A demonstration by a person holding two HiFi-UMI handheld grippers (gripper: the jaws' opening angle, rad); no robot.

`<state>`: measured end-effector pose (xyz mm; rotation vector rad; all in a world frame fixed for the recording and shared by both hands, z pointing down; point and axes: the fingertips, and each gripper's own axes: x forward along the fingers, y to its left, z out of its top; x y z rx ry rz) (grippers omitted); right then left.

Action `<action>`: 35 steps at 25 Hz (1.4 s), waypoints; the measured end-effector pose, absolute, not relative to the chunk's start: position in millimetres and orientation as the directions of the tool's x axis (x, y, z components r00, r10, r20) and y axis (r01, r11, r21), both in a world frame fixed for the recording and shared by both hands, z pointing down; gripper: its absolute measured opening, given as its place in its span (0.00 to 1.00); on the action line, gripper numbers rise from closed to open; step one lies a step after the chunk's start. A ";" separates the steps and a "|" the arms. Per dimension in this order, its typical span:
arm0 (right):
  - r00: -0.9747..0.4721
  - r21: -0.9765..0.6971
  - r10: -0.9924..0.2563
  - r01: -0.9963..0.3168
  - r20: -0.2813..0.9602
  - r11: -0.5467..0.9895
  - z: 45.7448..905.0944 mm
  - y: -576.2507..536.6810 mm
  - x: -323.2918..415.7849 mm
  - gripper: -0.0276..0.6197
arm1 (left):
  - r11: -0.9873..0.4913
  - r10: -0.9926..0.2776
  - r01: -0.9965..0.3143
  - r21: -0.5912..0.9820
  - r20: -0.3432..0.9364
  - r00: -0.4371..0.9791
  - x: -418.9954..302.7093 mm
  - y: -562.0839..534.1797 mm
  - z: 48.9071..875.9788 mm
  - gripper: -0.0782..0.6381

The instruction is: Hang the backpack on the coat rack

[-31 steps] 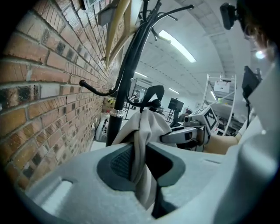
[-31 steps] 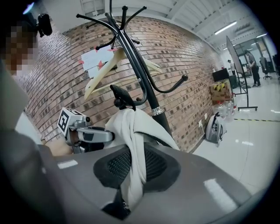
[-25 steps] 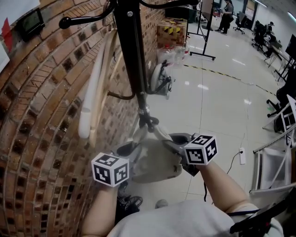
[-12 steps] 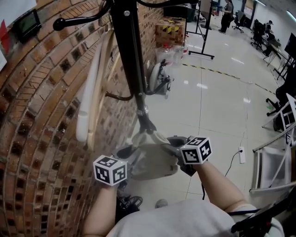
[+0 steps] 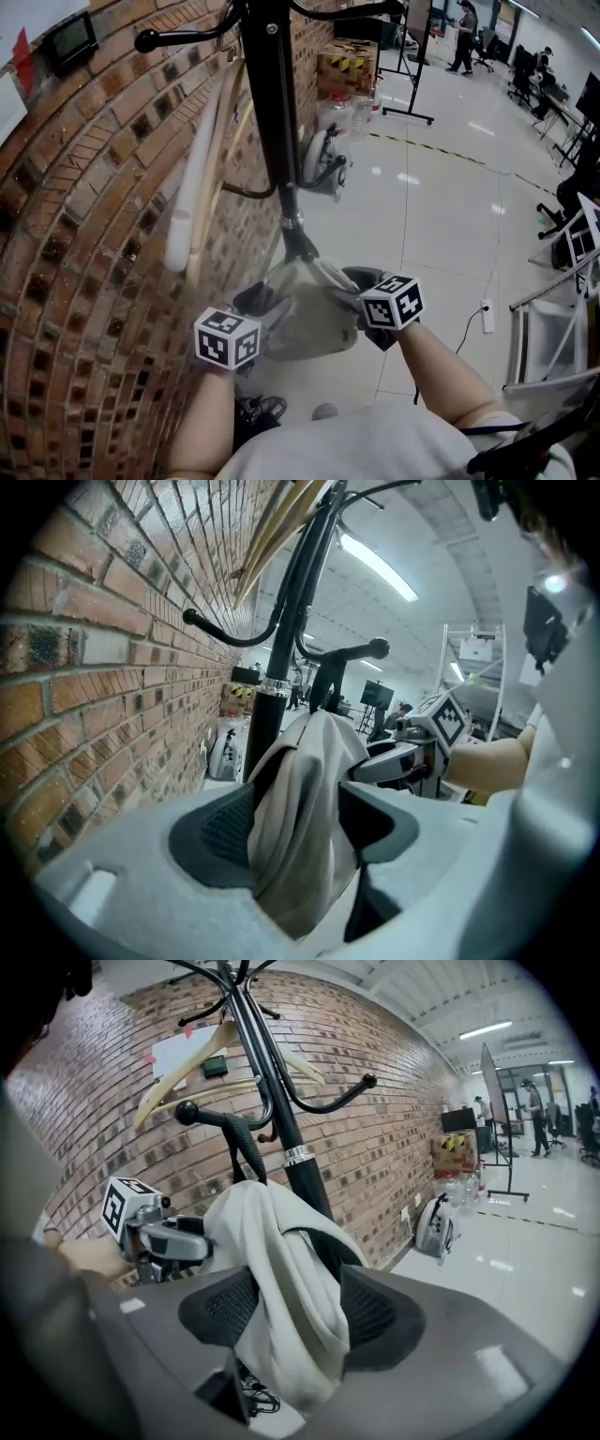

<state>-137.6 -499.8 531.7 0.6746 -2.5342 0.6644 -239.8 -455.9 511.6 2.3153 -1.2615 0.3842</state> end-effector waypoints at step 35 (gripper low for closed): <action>-0.936 -0.334 -0.142 -0.252 0.322 0.908 410.9 -36.2 50.1 0.04 | -0.497 -0.725 -0.816 0.295 0.376 0.577 18.0 -22.0 416.6 0.11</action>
